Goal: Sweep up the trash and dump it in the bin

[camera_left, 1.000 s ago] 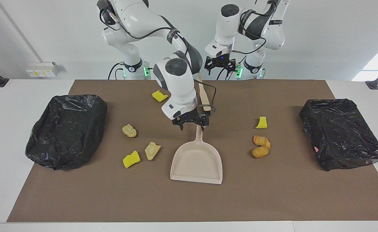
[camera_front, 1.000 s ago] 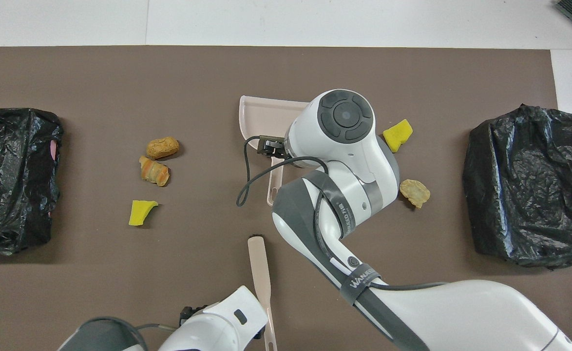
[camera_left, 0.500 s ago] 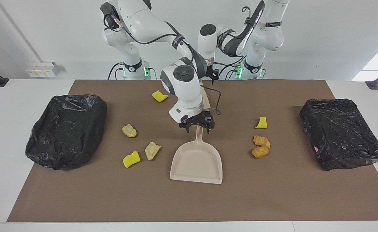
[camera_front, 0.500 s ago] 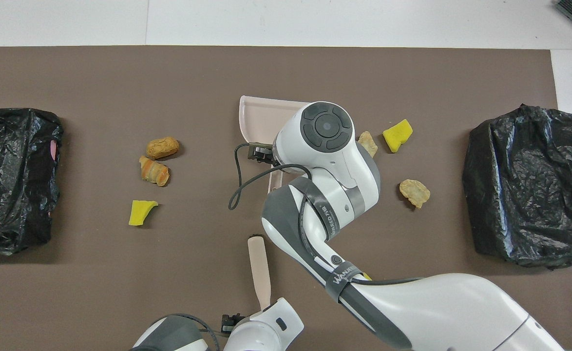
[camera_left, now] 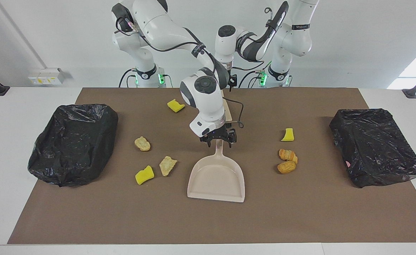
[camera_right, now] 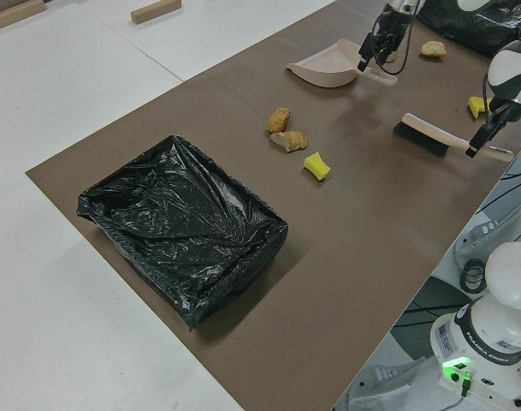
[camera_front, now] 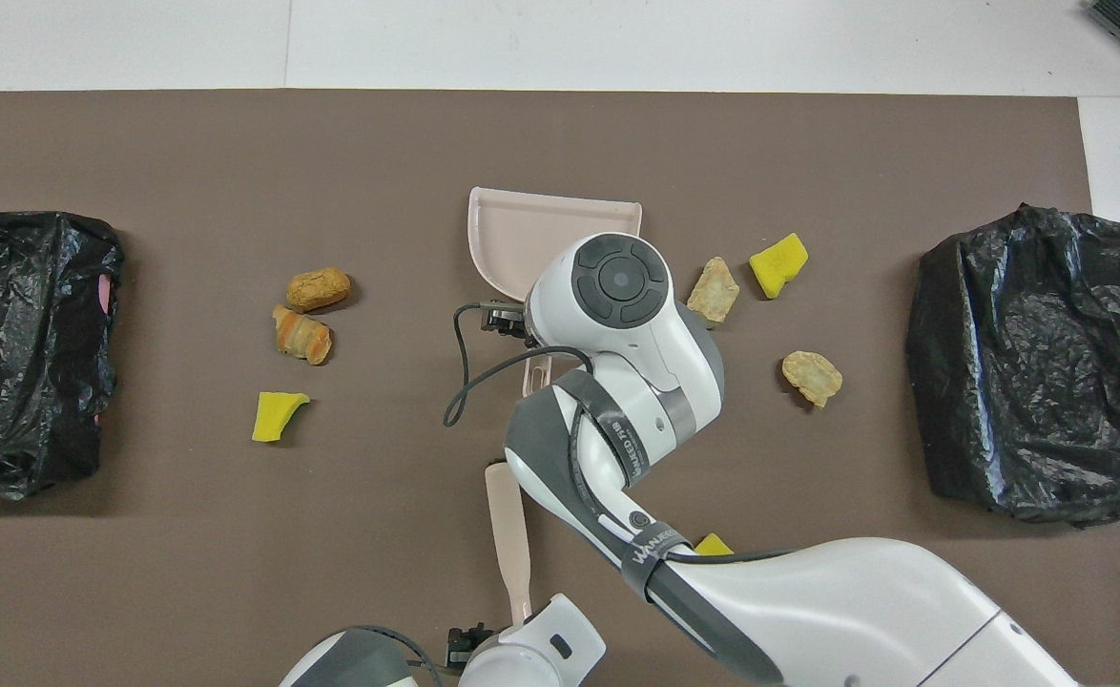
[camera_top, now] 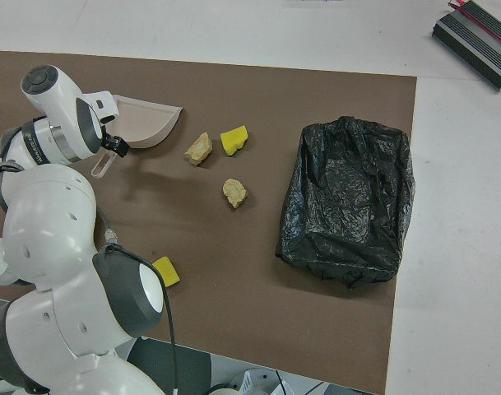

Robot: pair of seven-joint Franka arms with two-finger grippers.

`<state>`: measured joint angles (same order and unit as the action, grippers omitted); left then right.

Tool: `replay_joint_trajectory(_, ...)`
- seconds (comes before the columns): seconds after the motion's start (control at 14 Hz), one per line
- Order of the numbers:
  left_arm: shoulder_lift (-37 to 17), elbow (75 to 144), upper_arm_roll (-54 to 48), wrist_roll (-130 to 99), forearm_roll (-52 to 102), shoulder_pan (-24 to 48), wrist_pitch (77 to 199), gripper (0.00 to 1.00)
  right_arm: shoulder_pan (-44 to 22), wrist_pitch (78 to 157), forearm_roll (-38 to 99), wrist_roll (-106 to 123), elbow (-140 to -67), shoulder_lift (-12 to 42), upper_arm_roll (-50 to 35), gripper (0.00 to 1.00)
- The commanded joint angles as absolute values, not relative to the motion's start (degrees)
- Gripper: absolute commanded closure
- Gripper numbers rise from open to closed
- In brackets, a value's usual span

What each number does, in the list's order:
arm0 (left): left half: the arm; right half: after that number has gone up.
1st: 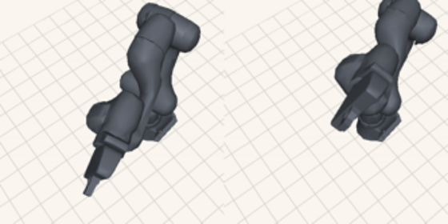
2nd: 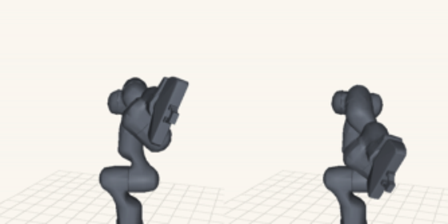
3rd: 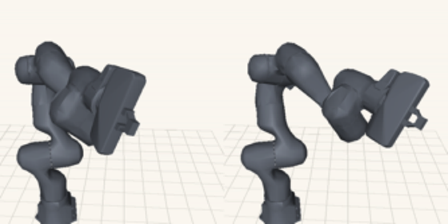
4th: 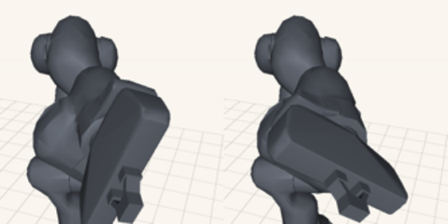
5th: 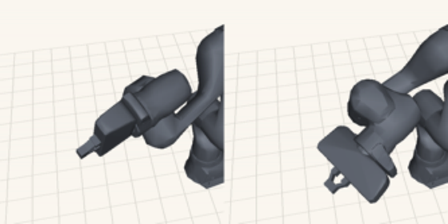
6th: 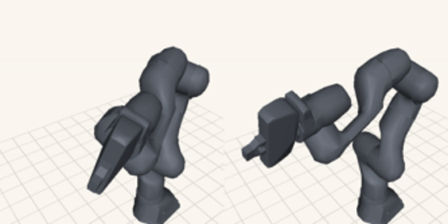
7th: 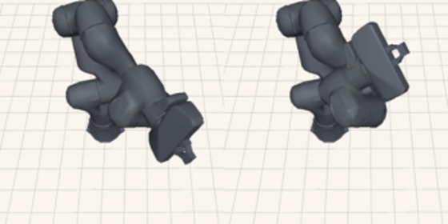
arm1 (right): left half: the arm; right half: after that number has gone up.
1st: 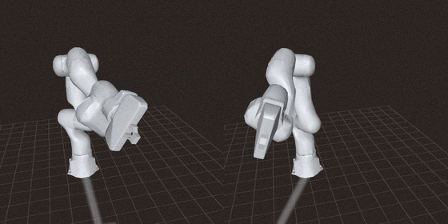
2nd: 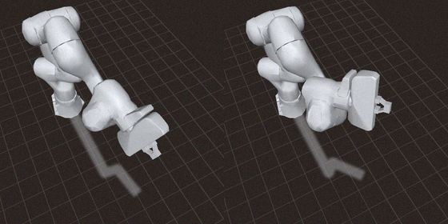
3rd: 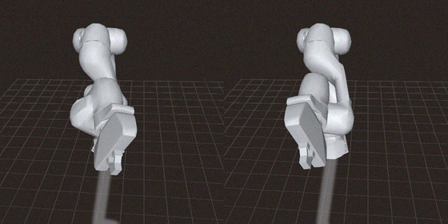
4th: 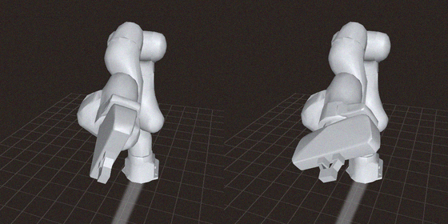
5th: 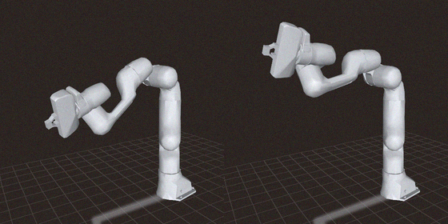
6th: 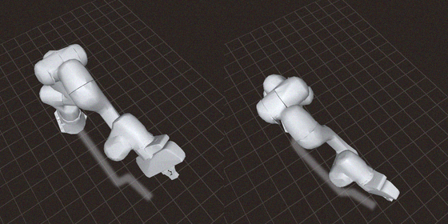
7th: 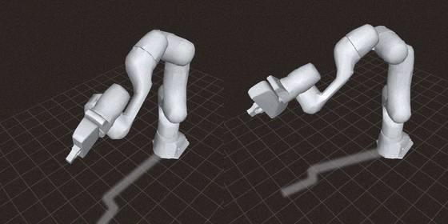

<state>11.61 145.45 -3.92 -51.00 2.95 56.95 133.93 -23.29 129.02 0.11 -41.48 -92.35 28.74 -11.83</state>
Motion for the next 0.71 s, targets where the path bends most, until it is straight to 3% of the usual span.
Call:
replay_joint_trajectory(0.0,11.78,146.6,-2.9,-51.94,3.25,58.36,134.74,0.41,-23.82,130.43,-2.11,-43.16,-94.91,27.78,-11.87,0.31)
replay_joint_trajectory(0.07,11.78,146.6,-2.9,-51.68,3.25,58.36,134.48,0.65,-23.82,130.6,-2.11,-42.89,-95.53,27.51,-11.87,0.34)
replay_joint_trajectory(0.14,11.69,146.51,-2.9,-51.51,3.25,58.1,134.3,0.91,-23.82,130.61,-2.2,-42.63,-95.89,27.25,-11.87,0.44)
replay_joint_trajectory(0.21,11.6,146.17,-2.9,-51.5,3.25,57.83,133.86,1.0,-23.82,130.43,-2.2,-42.02,-96.06,27.16,-11.87,0.66)
replay_joint_trajectory(0.29,11.43,145.81,-2.9,-50.72,3.25,57.66,132.38,1.0,-23.82,129.91,-2.46,-40.27,-96.06,27.07,-11.87,0.87)
replay_joint_trajectory(0.36,11.43,145.64,-2.81,-50.36,3.25,57.57,131.15,1.0,-23.82,129.55,-3.42,-38.43,-95.89,27.07,-11.87,1.0)
replay_joint_trajectory(0.64,12.3,144.32,-2.46,-47.04,3.25,55.38,126.49,1.0,-23.21,127.8,-4.22,-37.09,-94.31,25.93,-11.87,1.0)
